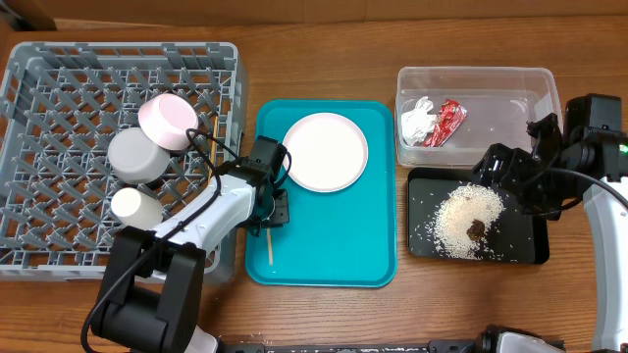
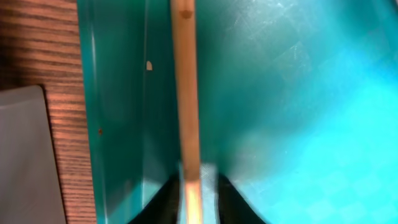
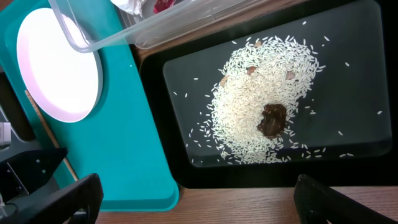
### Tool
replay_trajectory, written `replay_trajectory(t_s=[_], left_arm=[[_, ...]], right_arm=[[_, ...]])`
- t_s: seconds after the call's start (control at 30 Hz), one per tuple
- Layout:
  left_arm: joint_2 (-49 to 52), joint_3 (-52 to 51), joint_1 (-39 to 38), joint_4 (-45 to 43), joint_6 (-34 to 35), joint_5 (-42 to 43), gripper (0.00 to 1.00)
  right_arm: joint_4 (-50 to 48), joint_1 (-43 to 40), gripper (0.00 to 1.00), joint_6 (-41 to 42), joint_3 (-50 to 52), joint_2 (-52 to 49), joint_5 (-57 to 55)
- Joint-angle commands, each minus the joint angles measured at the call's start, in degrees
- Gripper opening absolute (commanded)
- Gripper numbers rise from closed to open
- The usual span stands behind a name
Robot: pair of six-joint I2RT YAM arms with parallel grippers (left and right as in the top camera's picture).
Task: Sort waste into correct bins and load items into the dishwasher
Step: 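Grasp the second chopstick on the teal tray and insert it in the rack, then reach the left gripper to the white plate and grasp its rim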
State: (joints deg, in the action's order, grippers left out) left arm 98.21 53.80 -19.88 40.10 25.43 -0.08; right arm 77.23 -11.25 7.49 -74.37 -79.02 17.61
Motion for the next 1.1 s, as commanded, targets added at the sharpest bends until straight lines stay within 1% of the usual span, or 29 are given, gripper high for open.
replay_trajectory(t_s=[0.0, 0.03, 0.2, 0.43, 0.57, 0.67, 0.83, 0.93, 1.07], left_arm=[[1.46, -0.9, -0.02, 0.46, -0.07, -0.33, 0.07], [1.42, -0.68, -0.02, 0.66, -0.07, -0.33, 0.04], [1.31, 3.72, 0.0, 4.94, -0.09, -0.42, 0.04], [-0.31, 17.51, 0.15, 16.48, -0.44, -3.08, 0.04], [-1.73, 25.11, 1.62, 22.23, -4.52, -6.32, 0.04], [-1.86, 30.03, 4.81, 26.01, -7.67, -9.49, 0.04], [-1.79, 31.36, 11.65, 25.05, -13.73, -11.04, 0.04], [-1.79, 31.34, 14.6, 23.76, -15.32, -10.82, 0.04], [-1.6, 31.06, 16.04, 21.18, -16.44, -10.71, 0.04]], right_arm=[[0.04, -0.13, 1.0, -0.24, -1.14, 0.48, 0.04], [0.07, -0.13, 1.0, -0.24, -1.14, 0.48, 0.04], [0.07, -0.13, 1.0, -0.24, -1.14, 0.48, 0.04], [0.04, -0.13, 1.0, -0.26, -1.14, 0.48, 0.04], [0.04, -0.13, 1.0, -0.26, -1.14, 0.48, 0.04], [0.04, -0.13, 1.0, -0.26, -1.14, 0.48, 0.04], [0.02, -0.13, 1.0, -0.24, -1.14, 0.48, 0.04], [0.02, -0.13, 1.0, -0.26, -1.14, 0.48, 0.04], [-0.13, -0.13, 1.0, -0.26, -1.14, 0.48, 0.04]])
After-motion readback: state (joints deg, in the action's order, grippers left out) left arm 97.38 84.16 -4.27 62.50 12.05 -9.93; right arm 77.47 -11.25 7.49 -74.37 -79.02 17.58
